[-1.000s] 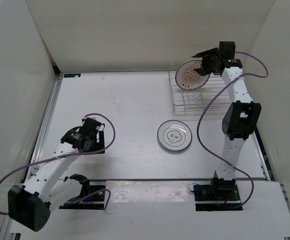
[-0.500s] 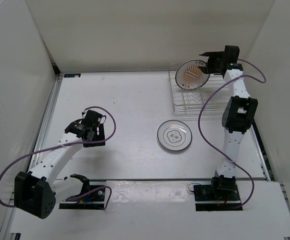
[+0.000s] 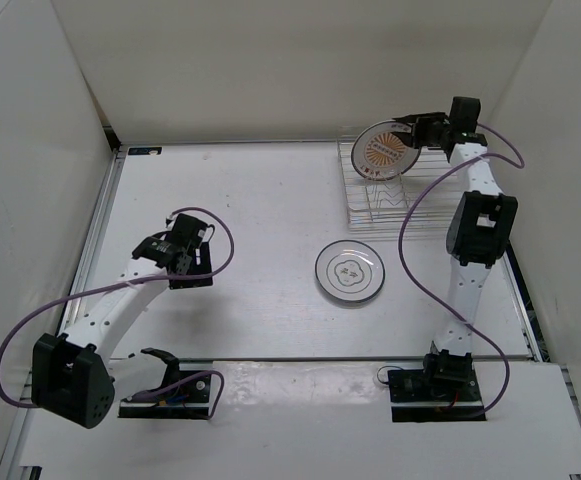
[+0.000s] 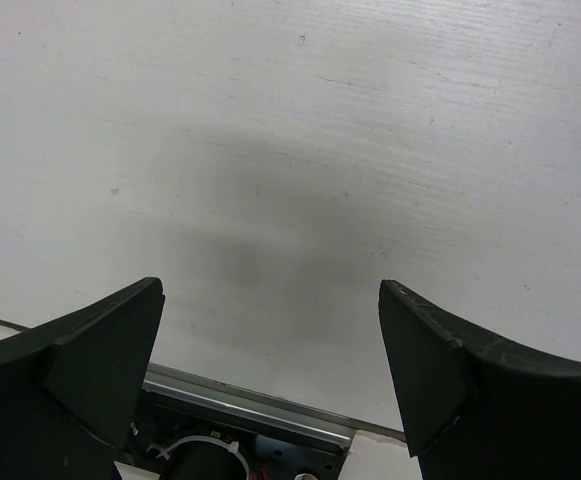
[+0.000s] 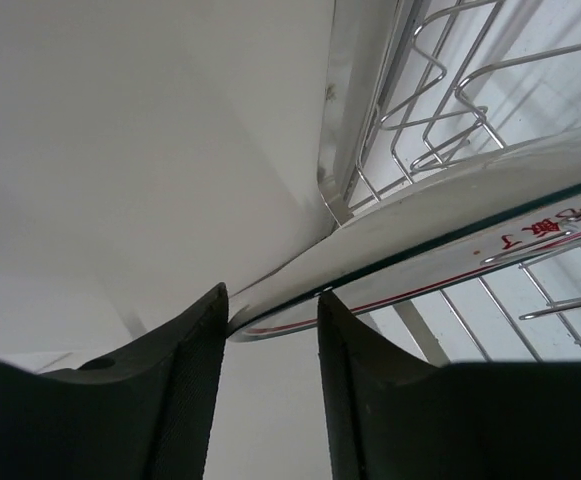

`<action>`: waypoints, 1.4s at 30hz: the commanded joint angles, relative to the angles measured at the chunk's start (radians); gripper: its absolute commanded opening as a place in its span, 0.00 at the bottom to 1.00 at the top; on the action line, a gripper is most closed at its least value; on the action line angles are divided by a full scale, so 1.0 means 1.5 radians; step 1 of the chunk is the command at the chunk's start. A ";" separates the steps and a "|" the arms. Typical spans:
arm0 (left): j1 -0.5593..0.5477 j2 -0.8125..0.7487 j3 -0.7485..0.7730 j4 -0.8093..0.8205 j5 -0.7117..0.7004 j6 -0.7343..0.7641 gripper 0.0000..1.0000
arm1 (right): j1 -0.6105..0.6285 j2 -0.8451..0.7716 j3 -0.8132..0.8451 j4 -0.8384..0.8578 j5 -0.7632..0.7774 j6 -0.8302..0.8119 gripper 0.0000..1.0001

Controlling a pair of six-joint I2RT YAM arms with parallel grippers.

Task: Unload the plates from the dish rack

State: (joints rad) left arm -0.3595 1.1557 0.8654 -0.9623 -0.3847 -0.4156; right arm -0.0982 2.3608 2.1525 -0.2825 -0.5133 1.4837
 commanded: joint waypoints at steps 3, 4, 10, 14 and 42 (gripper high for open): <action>0.017 -0.020 0.014 0.001 -0.003 -0.003 1.00 | -0.008 -0.001 -0.020 -0.024 -0.035 -0.031 0.36; 0.021 -0.023 0.013 0.000 -0.003 -0.003 1.00 | -0.009 0.000 -0.019 -0.023 -0.038 -0.031 0.33; 0.039 -0.038 0.006 -0.003 -0.003 0.000 1.00 | -0.013 -0.014 -0.036 -0.025 -0.056 -0.039 0.16; 0.057 -0.047 0.000 0.002 -0.003 -0.008 1.00 | -0.018 -0.039 -0.070 -0.017 -0.062 -0.051 0.04; 0.070 -0.150 -0.083 0.029 0.040 -0.020 1.00 | -0.054 -0.239 -0.117 -0.011 -0.133 -0.068 0.00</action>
State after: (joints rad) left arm -0.2607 0.9649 0.7547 -0.9360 -0.3355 -0.4389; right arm -0.1669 2.0785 1.9182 -0.3653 -0.6659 1.3735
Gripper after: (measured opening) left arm 0.990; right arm 0.069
